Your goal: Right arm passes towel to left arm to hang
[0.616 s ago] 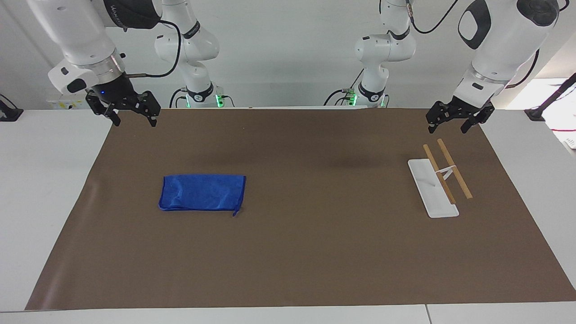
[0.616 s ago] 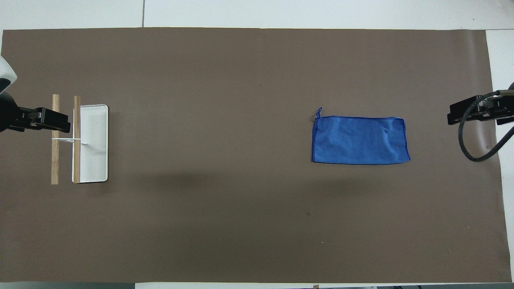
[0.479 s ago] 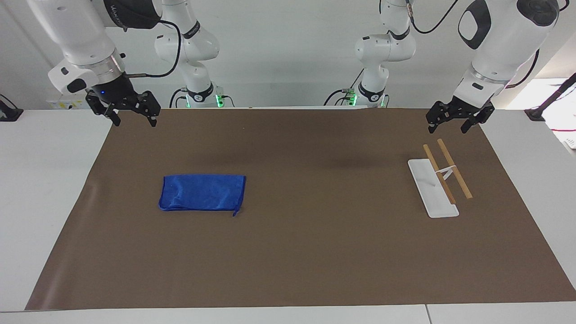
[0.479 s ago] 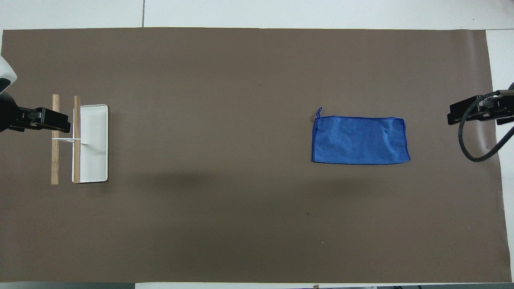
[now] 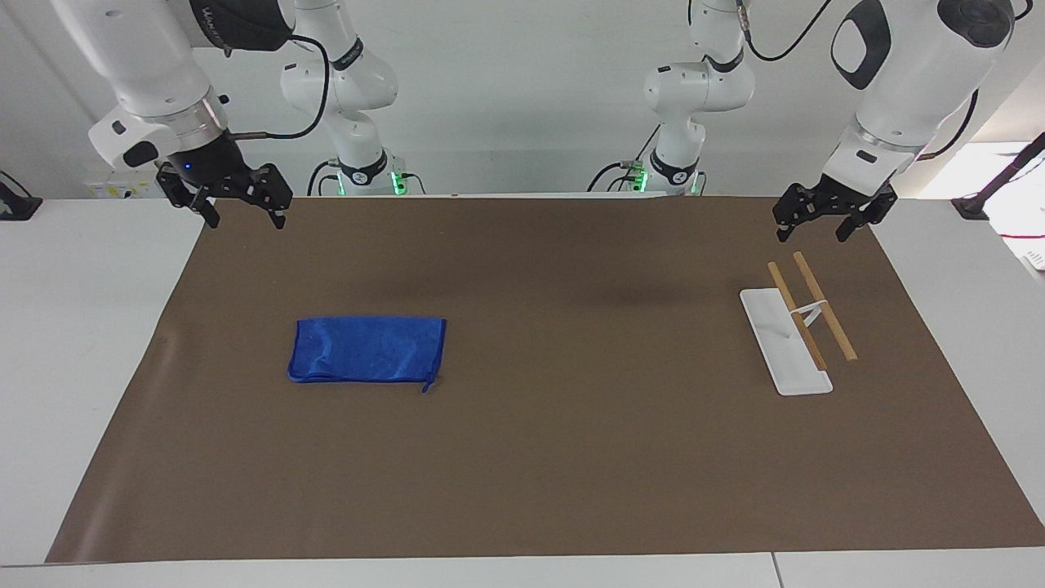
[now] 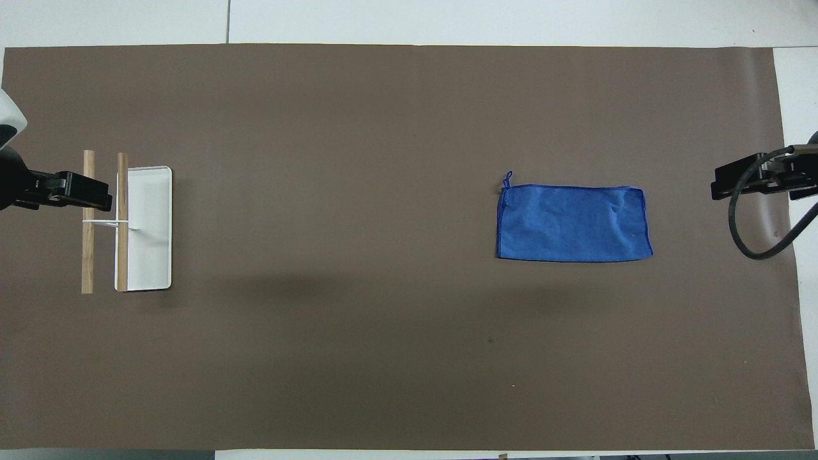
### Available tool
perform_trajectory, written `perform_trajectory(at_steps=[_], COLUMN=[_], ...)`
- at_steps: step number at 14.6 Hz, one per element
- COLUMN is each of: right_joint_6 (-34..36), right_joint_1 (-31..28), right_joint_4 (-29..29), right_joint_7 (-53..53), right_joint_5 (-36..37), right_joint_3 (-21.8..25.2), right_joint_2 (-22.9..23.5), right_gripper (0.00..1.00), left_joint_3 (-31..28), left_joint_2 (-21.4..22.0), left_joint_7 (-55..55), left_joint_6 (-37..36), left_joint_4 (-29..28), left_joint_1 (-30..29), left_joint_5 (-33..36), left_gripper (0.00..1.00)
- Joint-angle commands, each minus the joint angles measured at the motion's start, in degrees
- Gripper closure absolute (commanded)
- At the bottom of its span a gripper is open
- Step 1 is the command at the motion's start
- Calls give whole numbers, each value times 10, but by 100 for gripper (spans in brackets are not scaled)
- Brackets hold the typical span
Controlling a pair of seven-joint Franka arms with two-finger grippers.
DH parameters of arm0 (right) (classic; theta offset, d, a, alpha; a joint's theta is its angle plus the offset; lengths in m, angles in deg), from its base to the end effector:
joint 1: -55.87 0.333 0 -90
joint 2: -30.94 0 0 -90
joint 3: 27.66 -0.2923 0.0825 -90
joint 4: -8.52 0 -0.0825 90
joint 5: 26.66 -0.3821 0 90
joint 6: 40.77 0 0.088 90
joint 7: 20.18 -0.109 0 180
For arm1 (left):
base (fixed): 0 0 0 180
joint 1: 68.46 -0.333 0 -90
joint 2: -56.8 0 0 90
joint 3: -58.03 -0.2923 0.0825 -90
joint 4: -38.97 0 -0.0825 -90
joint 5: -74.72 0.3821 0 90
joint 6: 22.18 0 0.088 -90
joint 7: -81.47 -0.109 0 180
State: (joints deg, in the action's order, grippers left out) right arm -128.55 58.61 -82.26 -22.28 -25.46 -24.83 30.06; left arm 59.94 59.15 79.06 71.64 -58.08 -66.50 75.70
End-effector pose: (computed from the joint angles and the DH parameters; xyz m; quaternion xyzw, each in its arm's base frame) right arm 0.5439 -0.0034 0.5975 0.9996 -0.0193 -0.0183 0.0104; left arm 0.5432 -0.0353 0.5690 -0.9984 0.0554 0.0076 0.0093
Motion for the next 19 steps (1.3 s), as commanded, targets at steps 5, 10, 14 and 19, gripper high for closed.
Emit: perform_trajectory(at_steps=[5,10,14,19], right_joint_6=[-125,-300,-448,-552], right_joint_1=[19,74,76,28], right_joint_4=[-145,-302,-388,-442], right_joint_7=[-33,-104,-93,-18], right_joint_5=[0,0,0,0], right_joint_3=[-4,-4,-4,-4], right_joint_2=[-62,-66,-25,12], right_gripper=[0,0,0,0], left_joint_3=[-2,-2,-2,-2], left_joint_2=[15,15,15,15], left_joint_7=[-3,-3,-3,-3], left_joint_6=[4,4,4,4], left_joint_4=[-16,-16,-16,-16], left_joint_1=[1,1,1,1], left_joint_5=[11,11,11,11], left_gripper=[0,0,0,0])
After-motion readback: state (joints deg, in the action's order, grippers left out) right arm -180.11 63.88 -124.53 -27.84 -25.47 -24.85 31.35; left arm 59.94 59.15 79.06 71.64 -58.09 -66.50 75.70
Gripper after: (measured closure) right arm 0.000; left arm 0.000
